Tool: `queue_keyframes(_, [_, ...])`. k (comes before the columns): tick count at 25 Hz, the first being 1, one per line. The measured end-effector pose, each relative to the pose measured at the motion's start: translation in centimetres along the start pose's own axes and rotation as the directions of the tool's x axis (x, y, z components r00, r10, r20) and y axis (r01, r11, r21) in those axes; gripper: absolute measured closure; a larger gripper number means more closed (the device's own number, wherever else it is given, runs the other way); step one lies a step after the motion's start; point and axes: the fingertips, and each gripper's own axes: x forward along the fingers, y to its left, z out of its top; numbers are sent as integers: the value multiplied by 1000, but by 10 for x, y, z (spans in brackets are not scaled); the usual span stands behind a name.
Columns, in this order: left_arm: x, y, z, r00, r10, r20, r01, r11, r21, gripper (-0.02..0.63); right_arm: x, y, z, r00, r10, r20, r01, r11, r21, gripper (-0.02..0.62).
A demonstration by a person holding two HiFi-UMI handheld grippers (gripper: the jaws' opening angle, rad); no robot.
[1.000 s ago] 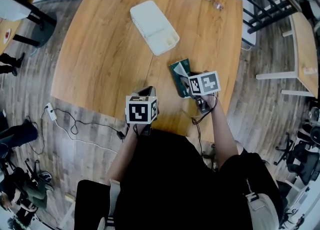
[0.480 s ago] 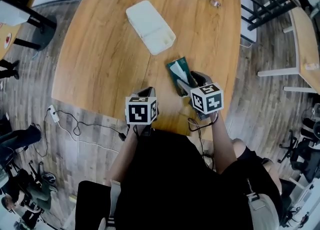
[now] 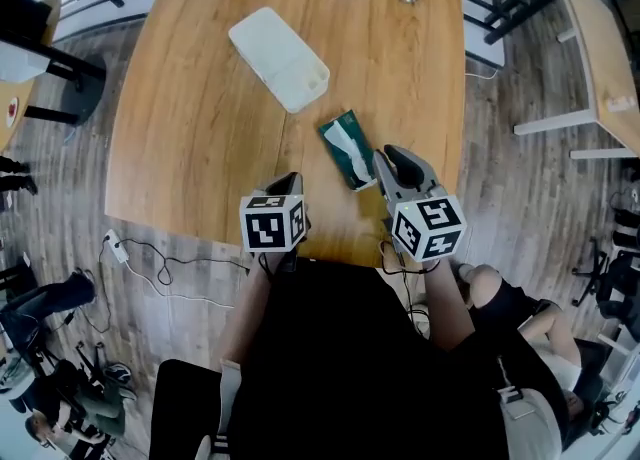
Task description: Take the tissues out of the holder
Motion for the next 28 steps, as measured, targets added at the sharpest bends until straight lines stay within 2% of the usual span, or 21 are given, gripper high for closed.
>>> queue_keyframes(4, [-1, -5, 3, 1000, -10, 4, 10, 1000, 28, 595, -15, 2, 1, 1000, -11, 30, 10, 1000, 24, 515])
queue_keyframes(10, [2, -18, 6, 999, -38, 3, 37, 997, 67, 595, -28, -1, -9, 998, -55, 22, 53, 996, 65, 517])
queue_keyframes(17, [4, -31, 5, 997, -77, -10, 78, 991, 112, 595, -44, -4, -24, 992, -127, 8, 126, 987, 98, 574])
queue_keyframes(21, [6, -41, 2, 994, -104, -16, 106, 987, 122, 595, -51, -2, -38, 989, -146, -22, 147, 983, 108, 583])
queue_keyframes(28, [5, -51, -8, 992, -123, -30, 126, 980, 155, 595, -54, -4, -70, 980, -157, -125, 180, 962, 204, 584])
